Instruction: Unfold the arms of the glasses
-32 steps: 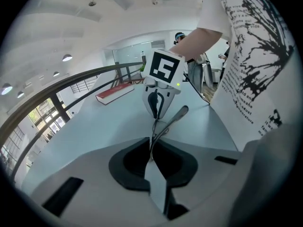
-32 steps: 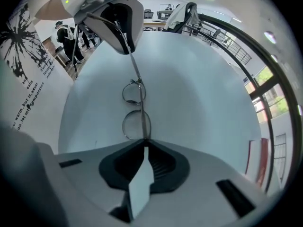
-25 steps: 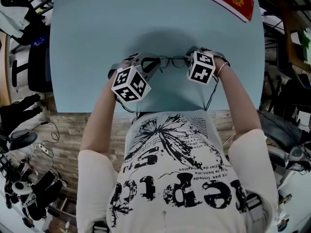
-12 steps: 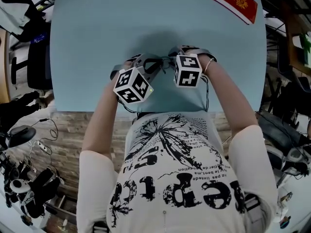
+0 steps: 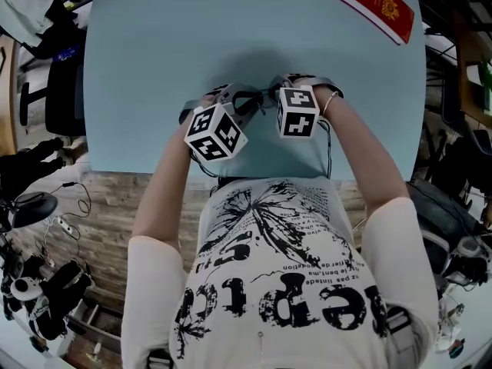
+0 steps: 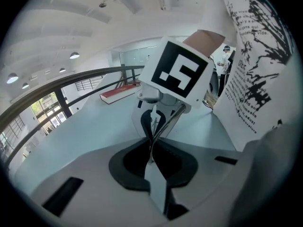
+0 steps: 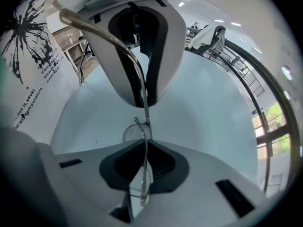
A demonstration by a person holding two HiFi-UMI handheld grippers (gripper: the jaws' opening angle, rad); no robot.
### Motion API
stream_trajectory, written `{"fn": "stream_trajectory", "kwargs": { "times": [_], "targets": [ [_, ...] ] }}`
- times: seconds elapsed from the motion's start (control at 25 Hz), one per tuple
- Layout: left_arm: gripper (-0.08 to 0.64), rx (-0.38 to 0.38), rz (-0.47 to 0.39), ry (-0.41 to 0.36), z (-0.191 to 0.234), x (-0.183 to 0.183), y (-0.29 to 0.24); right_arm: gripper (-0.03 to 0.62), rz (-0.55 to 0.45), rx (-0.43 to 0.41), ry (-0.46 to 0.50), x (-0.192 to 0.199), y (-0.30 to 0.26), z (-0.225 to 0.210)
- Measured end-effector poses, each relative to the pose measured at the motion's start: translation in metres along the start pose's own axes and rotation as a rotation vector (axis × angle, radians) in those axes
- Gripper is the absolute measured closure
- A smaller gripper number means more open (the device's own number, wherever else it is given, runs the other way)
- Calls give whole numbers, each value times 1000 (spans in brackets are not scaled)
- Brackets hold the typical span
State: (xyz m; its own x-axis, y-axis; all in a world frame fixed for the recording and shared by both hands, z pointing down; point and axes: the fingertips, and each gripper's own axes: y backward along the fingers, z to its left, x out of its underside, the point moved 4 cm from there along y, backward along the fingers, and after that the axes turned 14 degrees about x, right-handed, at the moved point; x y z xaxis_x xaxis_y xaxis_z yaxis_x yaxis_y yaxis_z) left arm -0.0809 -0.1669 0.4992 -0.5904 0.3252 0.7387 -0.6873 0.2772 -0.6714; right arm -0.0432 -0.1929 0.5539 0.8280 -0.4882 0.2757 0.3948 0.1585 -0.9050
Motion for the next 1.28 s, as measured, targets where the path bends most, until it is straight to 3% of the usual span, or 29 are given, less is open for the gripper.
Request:
{"fn": "stream_trajectory", "kwargs": {
  "times": [0.52,0.76,1.04,1.28],
  "targets": [
    [530,16,76,-19,-10,3,7,563,-114,73,-81,1,52,-2],
    [530,17,99,-48,-13,0,4,569,-112,165,-71,24,76,-3],
    [529,6,99,-39,-18,2,-2,568,-164,280,-173,48,101,0],
    [529,-6,114,-55,-15,-2,0,566,-121,323,-232,73,107,3]
  ]
}}
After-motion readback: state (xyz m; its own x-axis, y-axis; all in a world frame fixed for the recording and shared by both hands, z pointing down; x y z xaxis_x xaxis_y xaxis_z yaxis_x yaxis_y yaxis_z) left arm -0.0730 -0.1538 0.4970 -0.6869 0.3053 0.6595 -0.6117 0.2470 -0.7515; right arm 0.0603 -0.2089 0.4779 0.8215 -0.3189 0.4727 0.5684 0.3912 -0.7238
